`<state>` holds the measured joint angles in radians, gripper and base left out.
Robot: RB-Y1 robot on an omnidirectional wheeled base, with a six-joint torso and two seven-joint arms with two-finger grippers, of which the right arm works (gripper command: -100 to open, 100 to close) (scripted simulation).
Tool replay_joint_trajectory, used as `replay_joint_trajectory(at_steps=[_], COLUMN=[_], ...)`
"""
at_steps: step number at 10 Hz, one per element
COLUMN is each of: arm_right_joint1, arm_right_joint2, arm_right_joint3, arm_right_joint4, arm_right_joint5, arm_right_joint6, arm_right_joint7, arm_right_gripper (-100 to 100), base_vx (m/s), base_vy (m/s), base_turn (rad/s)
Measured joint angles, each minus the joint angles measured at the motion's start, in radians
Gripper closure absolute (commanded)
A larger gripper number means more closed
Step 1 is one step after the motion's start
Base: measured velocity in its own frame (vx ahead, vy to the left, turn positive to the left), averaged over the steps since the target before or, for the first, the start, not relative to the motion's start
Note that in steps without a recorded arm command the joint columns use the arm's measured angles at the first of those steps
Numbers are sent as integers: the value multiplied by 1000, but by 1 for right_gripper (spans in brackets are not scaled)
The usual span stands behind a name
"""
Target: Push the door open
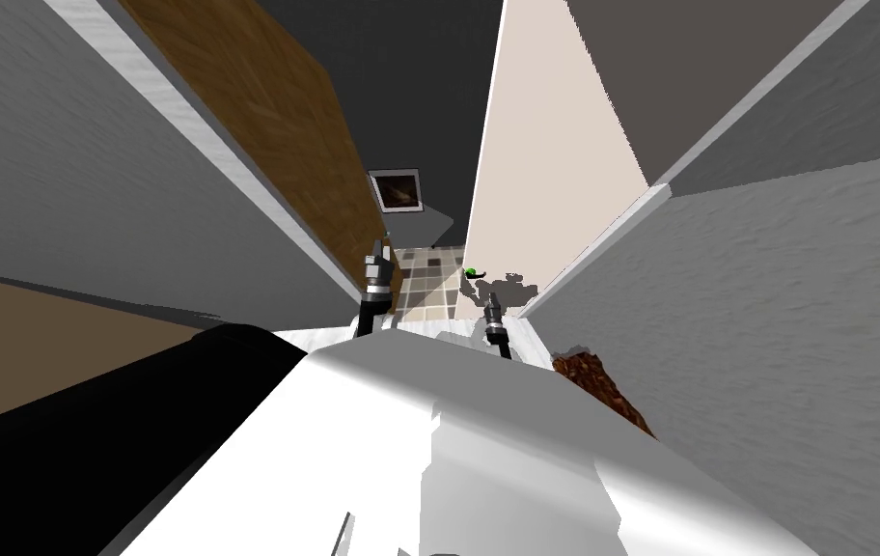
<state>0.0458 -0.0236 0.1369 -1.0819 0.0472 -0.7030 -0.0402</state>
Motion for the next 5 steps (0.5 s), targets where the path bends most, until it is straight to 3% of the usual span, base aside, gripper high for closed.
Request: replay_joint_trajectory(at_steps=[5], arm_right_joint1=[-52], arm_right_joint2=[16], arm_right_joint3=[17], arm_right_joint4=[143], arm_right_joint5=[-8], arm_right_joint6=[-28], arm_right_joint7=[13], arm_right_gripper=[-100], base_vx=[70], base_vy=[-47], base_turn=[55])
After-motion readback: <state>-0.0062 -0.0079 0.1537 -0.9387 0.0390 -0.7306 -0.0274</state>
